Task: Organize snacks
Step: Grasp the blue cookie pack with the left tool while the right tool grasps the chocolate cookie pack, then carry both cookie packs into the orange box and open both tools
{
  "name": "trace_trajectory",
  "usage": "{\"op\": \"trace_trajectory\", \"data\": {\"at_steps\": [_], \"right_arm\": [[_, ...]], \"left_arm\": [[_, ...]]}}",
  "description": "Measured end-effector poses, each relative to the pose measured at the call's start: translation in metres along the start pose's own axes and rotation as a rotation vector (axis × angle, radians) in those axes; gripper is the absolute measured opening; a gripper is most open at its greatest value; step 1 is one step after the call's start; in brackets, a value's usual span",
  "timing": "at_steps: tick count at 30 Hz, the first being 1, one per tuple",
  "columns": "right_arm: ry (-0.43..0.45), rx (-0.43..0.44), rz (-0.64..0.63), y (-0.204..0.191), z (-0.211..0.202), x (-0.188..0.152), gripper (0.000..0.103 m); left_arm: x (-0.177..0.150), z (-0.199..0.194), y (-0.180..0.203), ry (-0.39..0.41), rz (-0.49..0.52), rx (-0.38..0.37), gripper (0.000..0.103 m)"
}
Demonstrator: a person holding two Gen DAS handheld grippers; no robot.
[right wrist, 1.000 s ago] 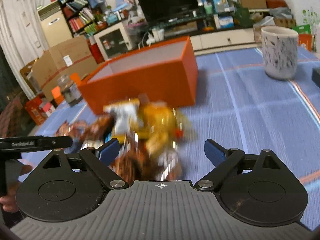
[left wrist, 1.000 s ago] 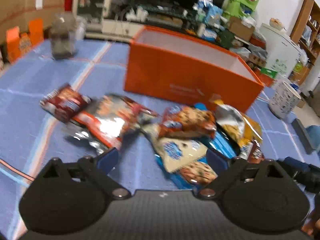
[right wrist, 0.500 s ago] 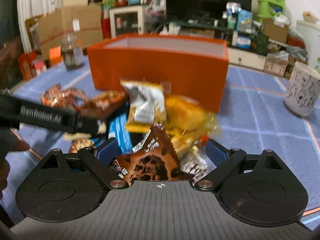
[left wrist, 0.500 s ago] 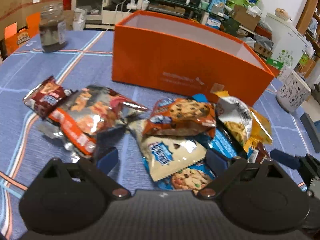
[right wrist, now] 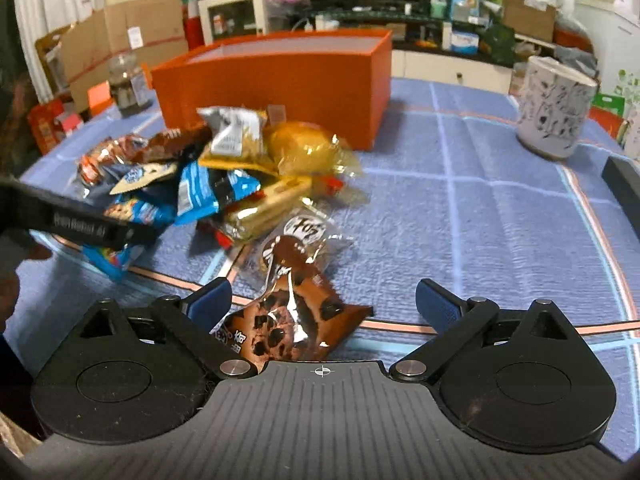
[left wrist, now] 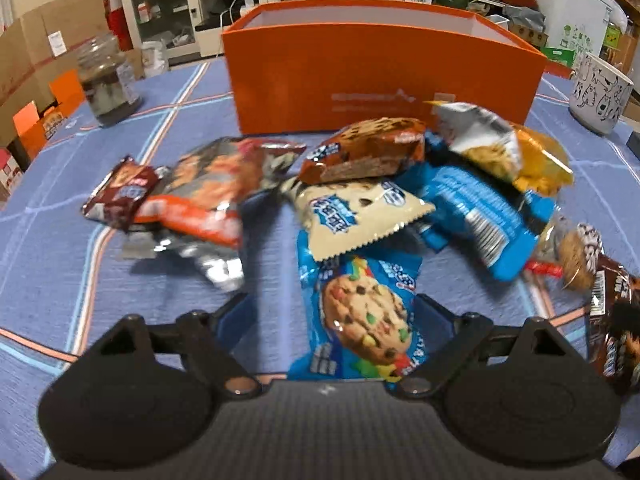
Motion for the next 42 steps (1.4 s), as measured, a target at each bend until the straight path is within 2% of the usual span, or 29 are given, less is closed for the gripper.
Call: {"op": "trace_trajectory", "data": {"at_steps": [4,8,11,14,16,20,21,22,23,24,27,31,34,37,40,42], "right_arm": [[0.024,0.018,0.065,0.007,-0.019,-0.008,0.093],[0.022,0.041,0.17,0.011,-0.023,-0.022,0.093],[0.004,0.025,0.099,-0.006,-0.011,-0.018,0.093],[-0.012,0.002,0.024,-0.022,0.001,-0.018,0.091],[-0.037,-0.026,-0.009,-0.026,0.008,-0.021,0.087],[-0.027,-0.051,-0.041,-0.03,0.007,-0.027,0.087],[-0.022,-0.054,-0.048,-0.031,0.006,-0.028,0.085],[-0.012,-0.05,-0.066,-0.032,0.005,-0.026,0.07],[0.003,-0.033,-0.077,-0.035,0.002,-0.026,0.046],[0.005,-0.02,-0.08,-0.037,0.0,-0.025,0.041],[-0.008,0.038,-0.075,-0.044,-0.003,-0.024,0.041],[0.042,0.108,-0.019,-0.049,-0.026,-0.016,0.041],[0.049,0.162,0.036,-0.056,-0.034,-0.015,0.041],[0.062,0.216,0.074,-0.061,-0.035,0.0,0.041],[0.118,0.221,0.07,-0.061,-0.036,0.038,0.041],[0.18,0.19,0.033,-0.061,-0.034,0.076,0.041]], "left_arm": [[-0.002,-0.012,-0.003,0.048,0.012,-0.048,0.095],[0.001,-0.009,0.009,0.061,0.08,-0.023,0.095],[0.0,-0.001,0.017,0.032,0.101,-0.031,0.095],[0.001,0.0,0.018,0.044,0.123,-0.022,0.096],[0.002,0.001,0.015,0.036,0.103,-0.034,0.096],[0.003,0.004,0.007,0.029,0.062,-0.053,0.096],[0.001,0.003,0.008,0.031,0.063,-0.054,0.09],[0.001,0.001,0.009,0.039,0.066,-0.068,0.073],[0.002,-0.003,0.009,0.044,0.067,-0.091,0.061],[0.001,-0.005,0.009,0.039,0.063,-0.104,0.057],[-0.004,-0.013,0.006,0.017,0.057,-0.113,0.049],[-0.019,-0.04,-0.008,0.016,-0.063,-0.199,0.049],[-0.025,-0.059,-0.016,0.042,-0.097,-0.228,0.049],[-0.006,-0.073,-0.024,0.086,-0.125,-0.273,0.049],[0.042,-0.082,-0.031,0.168,-0.133,-0.281,0.049],[0.082,-0.082,-0.032,0.227,-0.132,-0.265,0.049]]}}
Point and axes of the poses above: each gripper's, at about its wrist camera, not at the fingertips, and z roughly the way its jaws point, y to its right, x to its top, the point moved 5 cm from there along z, roughly the way its jaws point, and after that the axes turned 3 degrees about -x, right-handed, at the moved point
